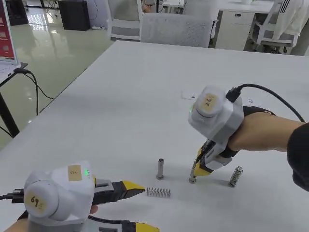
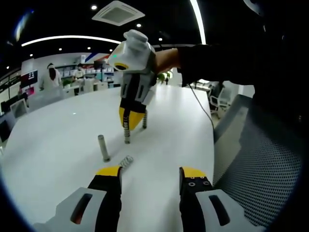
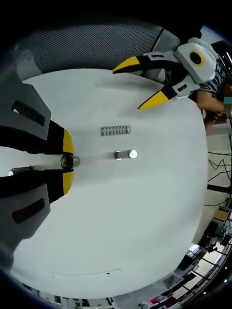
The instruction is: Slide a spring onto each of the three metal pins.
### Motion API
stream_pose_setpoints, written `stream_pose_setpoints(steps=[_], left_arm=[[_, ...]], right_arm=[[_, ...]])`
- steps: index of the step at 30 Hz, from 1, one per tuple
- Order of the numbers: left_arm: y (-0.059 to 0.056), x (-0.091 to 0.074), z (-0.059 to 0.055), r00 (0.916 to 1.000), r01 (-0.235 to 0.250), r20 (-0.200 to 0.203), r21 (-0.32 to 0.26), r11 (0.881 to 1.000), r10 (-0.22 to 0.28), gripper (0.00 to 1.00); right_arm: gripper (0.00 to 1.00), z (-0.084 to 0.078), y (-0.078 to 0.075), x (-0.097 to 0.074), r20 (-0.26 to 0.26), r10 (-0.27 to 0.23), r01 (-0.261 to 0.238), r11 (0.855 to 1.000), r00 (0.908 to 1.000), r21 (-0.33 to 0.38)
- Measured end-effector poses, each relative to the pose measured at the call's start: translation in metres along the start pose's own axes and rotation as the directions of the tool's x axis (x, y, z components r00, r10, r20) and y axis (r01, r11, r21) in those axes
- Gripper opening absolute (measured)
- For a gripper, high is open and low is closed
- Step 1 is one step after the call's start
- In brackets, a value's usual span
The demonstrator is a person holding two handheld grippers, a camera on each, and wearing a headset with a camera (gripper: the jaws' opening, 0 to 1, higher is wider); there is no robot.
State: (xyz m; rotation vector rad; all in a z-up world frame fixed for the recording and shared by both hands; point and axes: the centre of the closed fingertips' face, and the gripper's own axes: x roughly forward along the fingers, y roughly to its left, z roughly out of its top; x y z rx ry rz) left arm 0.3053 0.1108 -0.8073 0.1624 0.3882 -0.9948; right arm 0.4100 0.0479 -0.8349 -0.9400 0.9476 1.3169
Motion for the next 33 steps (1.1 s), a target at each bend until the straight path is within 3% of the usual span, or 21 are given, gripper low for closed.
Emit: stream_pose_setpoints(steps=[8, 17, 33], left_arm=[[0.002, -0.001, 0.0, 1.0, -0.004, -0.001, 0.0, 1.0, 0.004, 0.41], [0.002, 0.0, -0.001, 1.0, -0.005, -0.001, -0.001, 1.0, 0.005, 0.41], [0.001, 0.001, 0.0, 1.0, -0.004, -0.004, 0.003, 1.0, 0.004, 0.41]], right_arm=[[0.08, -0.006, 0.001, 0.013, -0.019, 0.002, -0.002, 1.0, 0.9998, -0.001], [0.09, -0.005, 0.0, 0.011, -0.012, -0.002, 0.002, 1.0, 0.9999, -0.002], [0.23, 0.008, 0.004, -0.001, 0.032, -0.023, 0.024, 0.999, 0.9992, -0.024]])
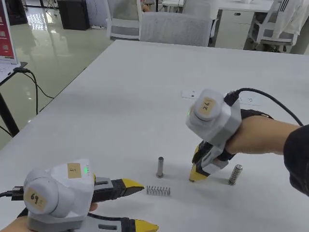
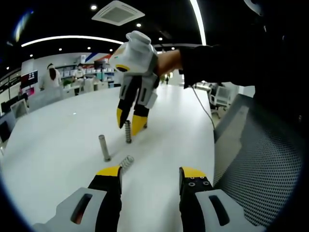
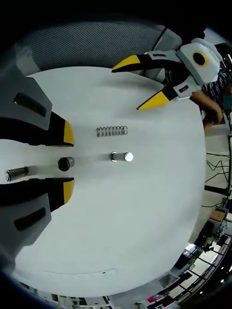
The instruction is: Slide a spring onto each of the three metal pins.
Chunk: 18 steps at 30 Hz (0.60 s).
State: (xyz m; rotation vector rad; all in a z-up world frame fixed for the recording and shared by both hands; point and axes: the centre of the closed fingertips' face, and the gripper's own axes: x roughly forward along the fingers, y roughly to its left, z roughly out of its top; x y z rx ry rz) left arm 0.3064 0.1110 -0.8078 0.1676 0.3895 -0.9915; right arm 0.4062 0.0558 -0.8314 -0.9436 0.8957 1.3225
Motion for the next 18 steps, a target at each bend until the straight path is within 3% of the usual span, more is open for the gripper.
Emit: stream_pose_setpoints(steps=[4, 18], left_arm=[[0.0, 0.0, 0.0, 1.0, 0.001, -0.001, 0.001, 1.0, -0.001, 0.41], [-0.001, -0.001, 0.0, 1.0, 0.0, -0.004, 0.004, 1.0, 0.0, 0.41]], right_arm=[[0.27, 0.014, 0.008, -0.003, 0.032, 0.018, -0.017, 1.0, 0.9993, -0.016], [0.26, 0.038, 0.043, 0.013, 0.03, 0.076, -0.073, 0.994, 0.9966, -0.085]])
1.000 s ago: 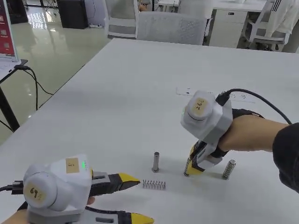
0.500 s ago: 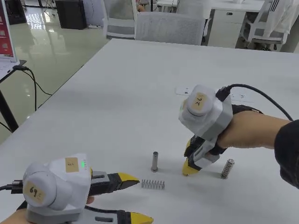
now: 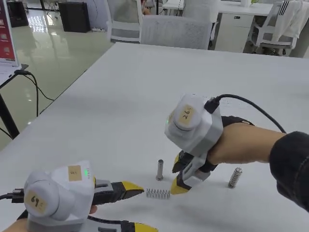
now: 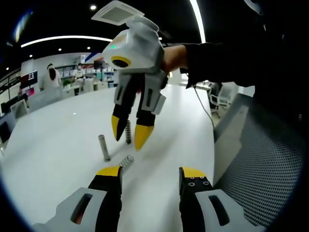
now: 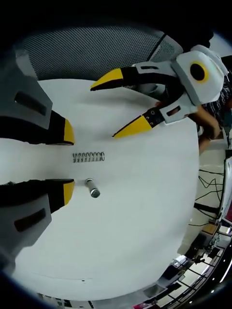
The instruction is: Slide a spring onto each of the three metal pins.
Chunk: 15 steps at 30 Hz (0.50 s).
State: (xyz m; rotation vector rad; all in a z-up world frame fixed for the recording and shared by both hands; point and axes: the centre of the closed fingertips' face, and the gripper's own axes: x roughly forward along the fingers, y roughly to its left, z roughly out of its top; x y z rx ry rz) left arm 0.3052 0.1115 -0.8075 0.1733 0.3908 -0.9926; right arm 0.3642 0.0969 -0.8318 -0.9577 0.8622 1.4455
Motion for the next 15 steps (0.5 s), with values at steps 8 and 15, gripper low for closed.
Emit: stream_pose_setpoints(steps=[8, 15], left_arm=[[0.0, -0.001, -0.001, 1.0, -0.001, -0.003, 0.002, 1.0, 0.001, 0.41], [-0.001, -0.002, -0.001, 1.0, 0.0, -0.003, 0.002, 1.0, 0.0, 0.4]], right_arm=[[0.2, 0.001, 0.006, 0.015, -0.006, 0.013, -0.013, 1.0, 0.9999, 0.016], [0.16, -0.004, 0.006, 0.025, -0.03, 0.009, -0.009, 1.0, 0.9995, 0.014]])
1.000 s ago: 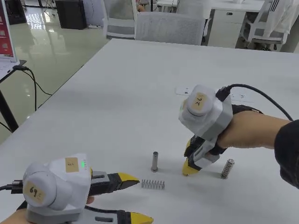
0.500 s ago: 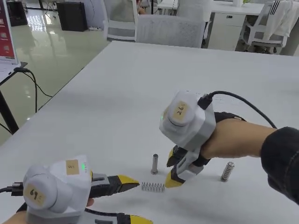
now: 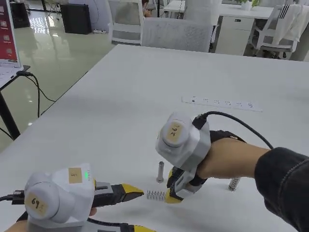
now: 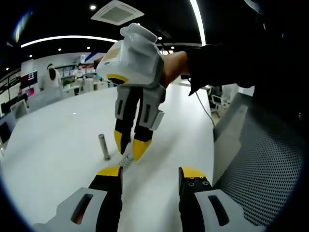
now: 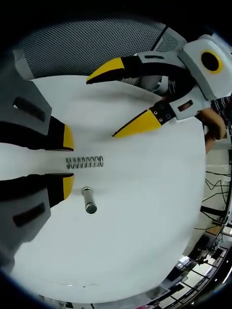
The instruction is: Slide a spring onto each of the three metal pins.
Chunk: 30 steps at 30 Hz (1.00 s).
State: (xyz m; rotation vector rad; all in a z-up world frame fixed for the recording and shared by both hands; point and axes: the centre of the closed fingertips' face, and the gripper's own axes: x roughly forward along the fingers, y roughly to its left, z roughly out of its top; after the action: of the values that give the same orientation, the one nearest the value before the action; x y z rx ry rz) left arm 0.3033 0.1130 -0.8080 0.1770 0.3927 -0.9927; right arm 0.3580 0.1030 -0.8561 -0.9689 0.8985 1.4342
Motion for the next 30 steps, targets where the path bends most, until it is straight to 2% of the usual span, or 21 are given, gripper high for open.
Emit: stream_pose_setpoints(steps=[8, 18, 22, 30], left_arm=[[0.002, -0.001, -0.001, 1.0, -0.005, -0.001, -0.001, 1.0, 0.005, 0.4], [0.004, -0.002, -0.002, 0.9999, -0.008, -0.007, -0.001, 1.0, 0.008, 0.39], [0.005, -0.002, -0.002, 0.9999, -0.012, -0.008, 0.001, 1.0, 0.012, 0.39], [0.005, 0.0, 0.0, 0.9999, -0.014, -0.008, 0.008, 1.0, 0.014, 0.38]], right_arm=[[0.12, -0.004, -0.001, 0.009, -0.027, -0.008, 0.007, 1.0, 0.9996, -0.016], [0.08, -0.006, -0.003, 0.01, -0.039, -0.018, 0.016, 0.999, 0.9991, -0.036], [0.08, -0.005, 0.002, 0.003, -0.031, -0.009, 0.009, 1.0, 0.9995, -0.026], [0.08, 0.0, 0.019, -0.016, -0.025, 0.029, -0.031, 0.998, 0.9993, -0.063]])
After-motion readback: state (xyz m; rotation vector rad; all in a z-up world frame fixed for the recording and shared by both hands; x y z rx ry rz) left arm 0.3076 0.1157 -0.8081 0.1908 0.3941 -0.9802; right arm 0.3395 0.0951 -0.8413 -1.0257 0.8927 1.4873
